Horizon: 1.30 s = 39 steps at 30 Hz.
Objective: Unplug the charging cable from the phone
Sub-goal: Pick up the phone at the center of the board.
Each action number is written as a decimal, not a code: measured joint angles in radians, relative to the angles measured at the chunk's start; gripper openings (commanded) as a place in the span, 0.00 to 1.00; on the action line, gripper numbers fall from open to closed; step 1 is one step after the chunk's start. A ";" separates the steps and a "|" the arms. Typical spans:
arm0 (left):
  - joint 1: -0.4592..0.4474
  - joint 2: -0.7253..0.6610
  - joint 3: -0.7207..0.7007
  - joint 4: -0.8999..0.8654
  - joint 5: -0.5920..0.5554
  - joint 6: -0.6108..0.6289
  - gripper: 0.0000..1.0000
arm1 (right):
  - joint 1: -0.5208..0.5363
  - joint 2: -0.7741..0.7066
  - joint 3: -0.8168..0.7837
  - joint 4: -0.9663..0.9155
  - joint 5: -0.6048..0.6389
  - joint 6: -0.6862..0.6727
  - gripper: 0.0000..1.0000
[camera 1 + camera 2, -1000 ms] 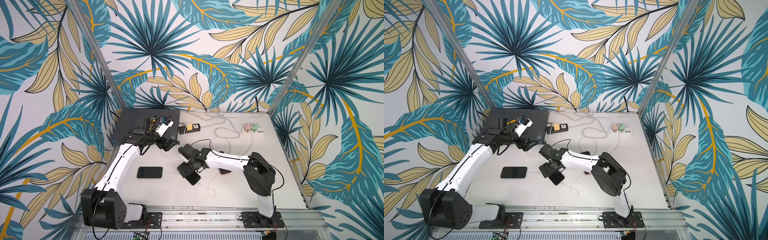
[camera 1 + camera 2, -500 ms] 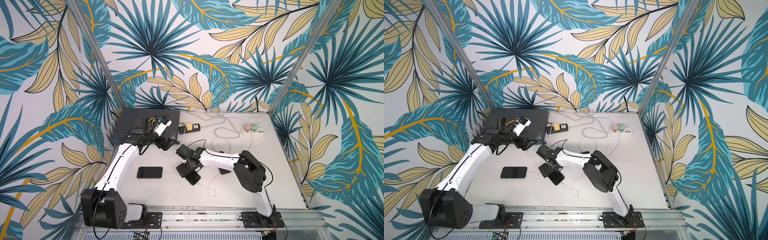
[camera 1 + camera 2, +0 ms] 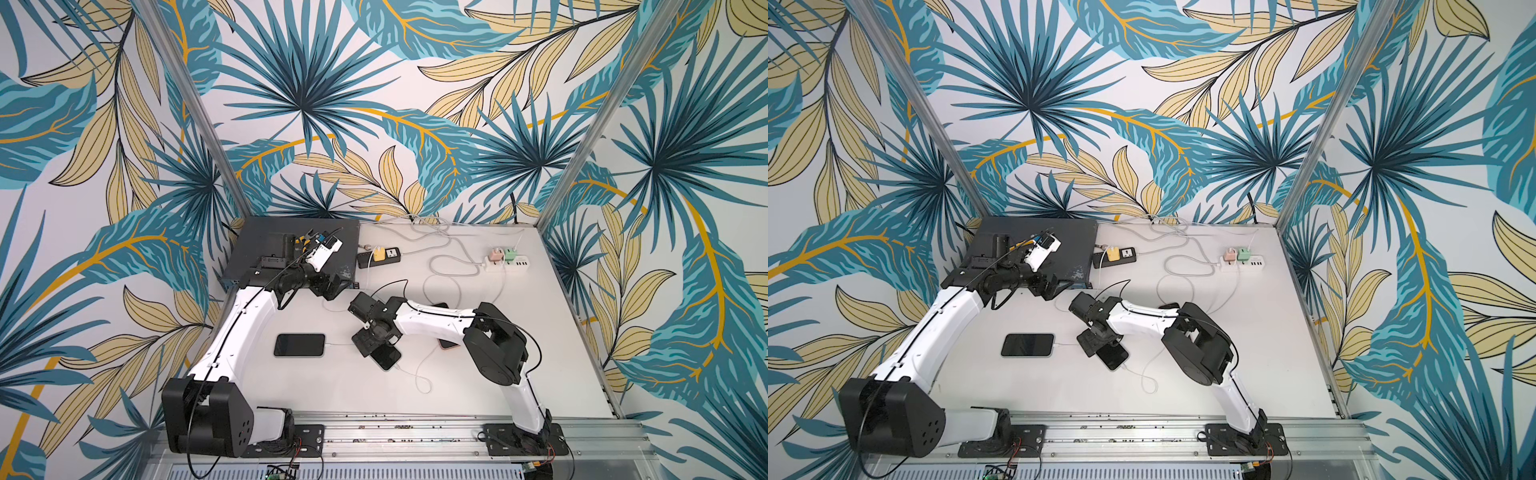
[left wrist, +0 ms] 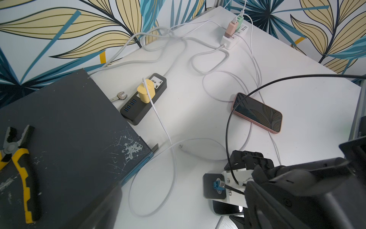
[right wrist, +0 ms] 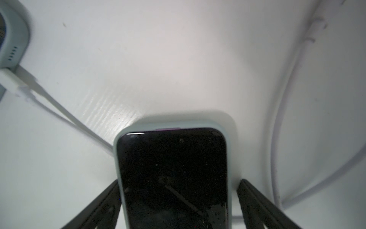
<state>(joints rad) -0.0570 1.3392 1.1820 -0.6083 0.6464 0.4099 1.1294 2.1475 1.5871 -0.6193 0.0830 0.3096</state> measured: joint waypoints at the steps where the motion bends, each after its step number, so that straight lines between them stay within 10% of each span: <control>1: 0.000 0.000 0.000 0.000 0.000 0.000 1.00 | 0.002 0.002 0.002 -0.002 0.003 -0.002 0.87; 23: 0.002 0.000 0.000 0.013 0.060 -0.013 1.00 | -0.054 -0.095 -0.068 0.047 -0.002 -0.035 0.59; 39: 0.003 0.000 0.000 -0.094 0.301 0.071 1.00 | -0.272 -0.397 -0.246 0.430 -0.433 -0.094 0.58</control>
<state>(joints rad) -0.0540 1.3392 1.1820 -0.7025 0.9474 0.4808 0.8574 1.7504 1.3415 -0.1890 -0.3500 0.2153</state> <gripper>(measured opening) 0.999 0.786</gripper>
